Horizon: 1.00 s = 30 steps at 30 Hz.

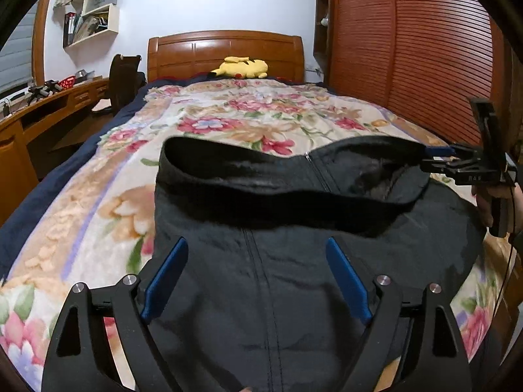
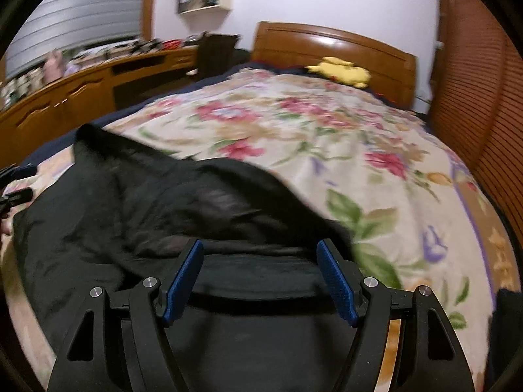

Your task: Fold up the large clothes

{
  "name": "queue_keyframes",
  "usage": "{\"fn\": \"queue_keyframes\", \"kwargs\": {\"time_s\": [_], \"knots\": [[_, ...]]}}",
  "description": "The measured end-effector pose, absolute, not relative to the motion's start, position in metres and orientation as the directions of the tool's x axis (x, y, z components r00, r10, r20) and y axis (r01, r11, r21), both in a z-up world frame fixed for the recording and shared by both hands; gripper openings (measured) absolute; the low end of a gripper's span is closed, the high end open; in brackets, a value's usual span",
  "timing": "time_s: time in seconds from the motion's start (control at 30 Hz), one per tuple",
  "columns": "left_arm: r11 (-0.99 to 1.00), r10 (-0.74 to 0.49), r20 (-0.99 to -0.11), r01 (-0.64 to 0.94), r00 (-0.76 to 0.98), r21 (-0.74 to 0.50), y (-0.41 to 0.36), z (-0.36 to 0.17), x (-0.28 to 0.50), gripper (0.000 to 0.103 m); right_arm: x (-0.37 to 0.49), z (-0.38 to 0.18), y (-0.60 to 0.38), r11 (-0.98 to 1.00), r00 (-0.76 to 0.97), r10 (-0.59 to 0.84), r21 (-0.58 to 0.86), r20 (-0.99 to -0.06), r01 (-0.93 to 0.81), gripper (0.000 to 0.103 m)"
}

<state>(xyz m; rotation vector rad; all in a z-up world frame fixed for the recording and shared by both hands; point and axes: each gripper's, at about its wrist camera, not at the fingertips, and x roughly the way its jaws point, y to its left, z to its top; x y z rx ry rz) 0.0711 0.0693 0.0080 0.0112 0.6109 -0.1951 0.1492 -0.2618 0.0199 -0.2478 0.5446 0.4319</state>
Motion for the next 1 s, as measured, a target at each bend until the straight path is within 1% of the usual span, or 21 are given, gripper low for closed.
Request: {"fn": "queue_keyframes", "kwargs": {"time_s": [0.1, 0.27, 0.4, 0.47, 0.5, 0.53, 0.57, 0.6, 0.7, 0.8, 0.93, 1.0], "knots": [[0.983, -0.172, -0.567, 0.179, 0.805, -0.044, 0.073, 0.005, 0.072, 0.087, 0.144, 0.022, -0.239, 0.845, 0.732, 0.372, -0.118, -0.571, -0.522, 0.074], [0.982, -0.182, -0.566, 0.171, 0.804, -0.074, 0.085, 0.003, 0.073, 0.087, 0.139, 0.017, -0.199, 0.771, 0.644, 0.439, -0.105, -0.627, -0.628, 0.074], [0.985, -0.169, -0.564, 0.161, 0.809, -0.063, 0.093, 0.002, 0.075, 0.088, 0.147, 0.010, -0.173, 0.722, 0.595, 0.423, -0.143, -0.683, -0.677, 0.073], [0.984, -0.172, -0.564, 0.160, 0.808, -0.071, 0.098, 0.001, 0.075, 0.088, 0.160, 0.004, -0.164, 0.704, 0.572, 0.395, -0.164, -0.719, -0.691, 0.063], [0.985, -0.171, -0.565, 0.158, 0.807, -0.072, 0.100, 0.000, 0.075, 0.088, 0.164, 0.002, -0.158, 0.693, 0.563, 0.381, -0.176, -0.733, -0.699, 0.052], [0.985, -0.169, -0.567, 0.156, 0.806, -0.072, 0.101, 0.000, 0.075, 0.088, 0.169, -0.002, -0.152, 0.682, 0.562, 0.364, -0.199, -0.743, -0.704, 0.034], [0.985, -0.169, -0.568, 0.156, 0.806, -0.072, 0.102, 0.000, 0.075, 0.088, 0.173, -0.002, -0.147, 0.675, 0.562, 0.350, -0.214, -0.750, -0.706, 0.024], [0.985, -0.170, -0.566, 0.156, 0.806, -0.073, 0.103, 0.000, 0.075, 0.088, 0.178, -0.003, -0.143, 0.667, 0.564, 0.340, -0.229, -0.753, -0.709, 0.004], [0.984, -0.174, -0.557, 0.160, 0.812, -0.075, 0.103, 0.001, 0.074, 0.088, 0.194, 0.005, -0.133, 0.677, 0.612, 0.311, -0.283, -0.727, -0.680, 0.002], [0.984, -0.173, -0.546, 0.165, 0.820, -0.065, 0.100, 0.002, 0.074, 0.088, 0.217, 0.020, -0.122, 0.715, 0.678, 0.293, -0.316, -0.675, -0.623, 0.002], [0.983, -0.181, -0.543, 0.165, 0.820, -0.078, 0.101, 0.002, 0.074, 0.088, 0.247, 0.034, -0.109, 0.769, 0.751, 0.276, -0.331, -0.600, -0.547, 0.003], [0.982, -0.187, -0.540, 0.169, 0.821, -0.082, 0.099, 0.002, 0.074, 0.088, 0.255, 0.034, -0.104, 0.787, 0.767, 0.260, -0.332, -0.587, -0.520, 0.004]]}}
